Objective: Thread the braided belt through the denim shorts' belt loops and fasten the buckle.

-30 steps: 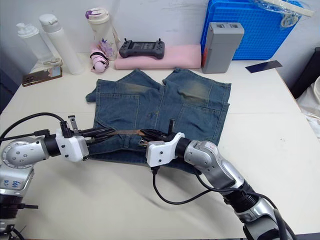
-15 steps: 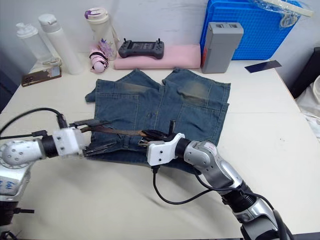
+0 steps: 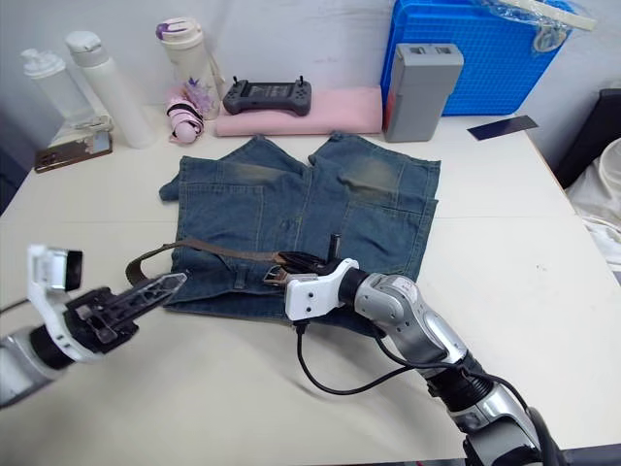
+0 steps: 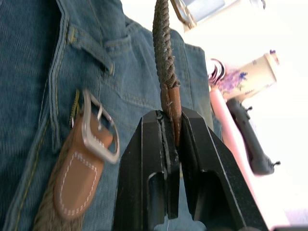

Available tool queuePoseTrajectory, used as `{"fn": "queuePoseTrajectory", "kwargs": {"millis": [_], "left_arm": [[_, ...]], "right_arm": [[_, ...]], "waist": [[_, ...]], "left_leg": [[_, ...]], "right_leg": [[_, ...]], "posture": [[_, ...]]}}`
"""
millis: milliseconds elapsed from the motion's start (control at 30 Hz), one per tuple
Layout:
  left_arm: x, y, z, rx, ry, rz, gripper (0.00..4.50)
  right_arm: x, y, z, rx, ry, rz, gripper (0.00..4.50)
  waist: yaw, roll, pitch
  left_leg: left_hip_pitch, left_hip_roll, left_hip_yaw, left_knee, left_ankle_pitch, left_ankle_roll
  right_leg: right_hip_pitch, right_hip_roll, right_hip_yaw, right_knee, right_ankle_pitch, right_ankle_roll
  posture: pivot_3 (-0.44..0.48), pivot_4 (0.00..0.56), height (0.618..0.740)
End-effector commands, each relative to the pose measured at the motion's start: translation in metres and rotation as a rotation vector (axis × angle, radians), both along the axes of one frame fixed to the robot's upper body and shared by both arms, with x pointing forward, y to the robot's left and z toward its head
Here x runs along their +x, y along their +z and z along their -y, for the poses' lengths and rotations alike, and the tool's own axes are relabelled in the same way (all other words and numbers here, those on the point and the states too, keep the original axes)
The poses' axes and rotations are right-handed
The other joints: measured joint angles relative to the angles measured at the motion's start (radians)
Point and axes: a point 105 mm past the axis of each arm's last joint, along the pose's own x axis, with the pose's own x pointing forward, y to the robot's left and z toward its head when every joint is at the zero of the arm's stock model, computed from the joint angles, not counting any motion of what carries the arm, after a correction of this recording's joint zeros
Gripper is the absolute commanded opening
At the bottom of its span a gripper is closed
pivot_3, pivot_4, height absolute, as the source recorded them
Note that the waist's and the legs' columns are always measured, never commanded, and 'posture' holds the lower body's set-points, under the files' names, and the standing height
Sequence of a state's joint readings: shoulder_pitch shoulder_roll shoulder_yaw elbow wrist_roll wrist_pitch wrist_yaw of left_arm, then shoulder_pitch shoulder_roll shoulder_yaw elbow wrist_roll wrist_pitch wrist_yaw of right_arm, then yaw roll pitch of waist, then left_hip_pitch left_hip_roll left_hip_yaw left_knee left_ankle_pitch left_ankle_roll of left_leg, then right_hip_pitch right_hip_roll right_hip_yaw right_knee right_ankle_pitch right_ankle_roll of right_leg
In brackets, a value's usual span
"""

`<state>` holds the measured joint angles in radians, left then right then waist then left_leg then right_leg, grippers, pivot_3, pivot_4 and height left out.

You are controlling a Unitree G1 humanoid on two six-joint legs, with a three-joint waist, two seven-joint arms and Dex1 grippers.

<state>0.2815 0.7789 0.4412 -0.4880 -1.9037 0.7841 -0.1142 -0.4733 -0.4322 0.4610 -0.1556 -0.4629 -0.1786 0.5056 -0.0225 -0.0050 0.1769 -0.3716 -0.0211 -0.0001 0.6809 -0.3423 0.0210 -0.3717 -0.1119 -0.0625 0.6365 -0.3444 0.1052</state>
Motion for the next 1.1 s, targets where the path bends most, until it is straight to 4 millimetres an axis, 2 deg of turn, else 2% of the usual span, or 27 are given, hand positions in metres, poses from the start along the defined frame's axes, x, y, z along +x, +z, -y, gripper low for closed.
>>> {"fn": "queuePoseTrajectory", "kwargs": {"millis": [33, 133, 300, 500, 800, 833, 867, 1033, 1067, 1100], "left_arm": [[0.008, -0.005, 0.018, -0.085, 0.086, -0.081, 3.36], [0.019, -0.014, 0.024, -0.130, 0.186, -0.165, 3.36], [0.030, -0.009, 0.025, -0.235, 0.296, -0.202, 3.36], [0.040, 0.004, 0.025, -0.303, 0.341, -0.186, 3.36], [0.051, 0.006, 0.026, -0.333, 0.394, -0.252, 3.36], [0.052, 0.007, 0.025, -0.346, 0.404, -0.255, 2.84], [0.052, 0.008, 0.025, -0.359, 0.406, -0.253, 2.61], [0.056, 0.006, 0.018, -0.366, 0.418, -0.251, 0.24], [0.056, 0.005, 0.016, -0.365, 0.421, -0.252, 0.02], [0.057, 0.004, 0.015, -0.365, 0.423, -0.253, 0.02]], "right_arm": [[-0.005, 0.018, -0.002, 0.027, 0.011, 0.110, 0.00], [-0.004, 0.019, -0.001, 0.016, 0.009, 0.143, 0.00], [-0.005, 0.019, 0.000, 0.004, 0.012, 0.171, 0.00], [-0.005, 0.020, 0.000, -0.003, 0.016, 0.192, 0.00], [-0.006, 0.019, -0.001, -0.002, 0.024, 0.189, 0.00], [-0.006, 0.019, -0.001, -0.002, 0.024, 0.189, 0.00], [-0.006, 0.019, -0.001, -0.003, 0.025, 0.190, 0.00], [-0.006, 0.019, -0.001, -0.004, 0.026, 0.189, 0.00], [-0.006, 0.019, -0.001, -0.004, 0.026, 0.189, 0.00], [-0.006, 0.019, -0.001, -0.004, 0.027, 0.189, 0.00]], "waist": [[0.002, 0.000, 0.000], [0.004, -0.001, -0.001], [0.001, -0.001, -0.001], [0.000, -0.001, -0.001], [0.001, -0.001, -0.001], [0.001, -0.001, -0.001], [0.001, -0.001, -0.001], [0.003, -0.001, -0.001], [0.003, -0.001, -0.001], [0.003, -0.001, -0.001]], "left_leg": [[0.000, -0.001, 0.000, 0.001, 0.000, 0.000], [0.001, -0.002, 0.000, 0.001, 0.000, 0.000], [0.002, 0.000, 0.000, 0.001, 0.001, -0.001], [0.002, 0.003, 0.000, 0.001, 0.001, -0.002], [0.002, 0.005, 0.000, 0.001, 0.001, -0.003], [0.002, 0.005, 0.000, 0.001, 0.001, -0.003], [0.002, 0.005, 0.000, 0.001, 0.001, -0.003], [0.002, 0.005, 0.000, 0.001, 0.001, -0.003], [0.002, 0.005, 0.000, 0.001, 0.001, -0.003], [0.002, 0.005, 0.000, 0.001, 0.001, -0.003]], "right_leg": [[0.001, 0.000, 0.001, 0.000, 0.000, 0.000], [0.003, 0.002, 0.002, 0.000, 0.000, 0.000], [0.002, 0.006, 0.003, -0.001, 0.000, 0.000], [0.006, 0.010, 0.004, -0.009, 0.000, 0.000], [0.006, 0.011, 0.005, -0.011, 0.000, 0.000], [0.007, 0.011, 0.005, -0.011, 0.000, 0.000], [0.007, 0.011, 0.005, -0.011, 0.000, 0.000], [0.007, 0.011, 0.005, -0.015, 0.000, 0.000], [0.007, 0.012, 0.005, -0.014, 0.000, 0.000], [0.007, 0.012, 0.004, -0.015, 0.000, 0.000]], "posture": [[0.000, 0.150, 0.739], [0.000, 0.150, 0.739], [0.000, 0.150, 0.739], [0.000, 0.150, 0.739], [0.000, 0.150, 0.739], [0.000, 0.150, 0.739], [0.000, 0.150, 0.739], [0.000, 0.150, 0.739], [0.000, 0.150, 0.739], [0.000, 0.150, 0.739]]}}
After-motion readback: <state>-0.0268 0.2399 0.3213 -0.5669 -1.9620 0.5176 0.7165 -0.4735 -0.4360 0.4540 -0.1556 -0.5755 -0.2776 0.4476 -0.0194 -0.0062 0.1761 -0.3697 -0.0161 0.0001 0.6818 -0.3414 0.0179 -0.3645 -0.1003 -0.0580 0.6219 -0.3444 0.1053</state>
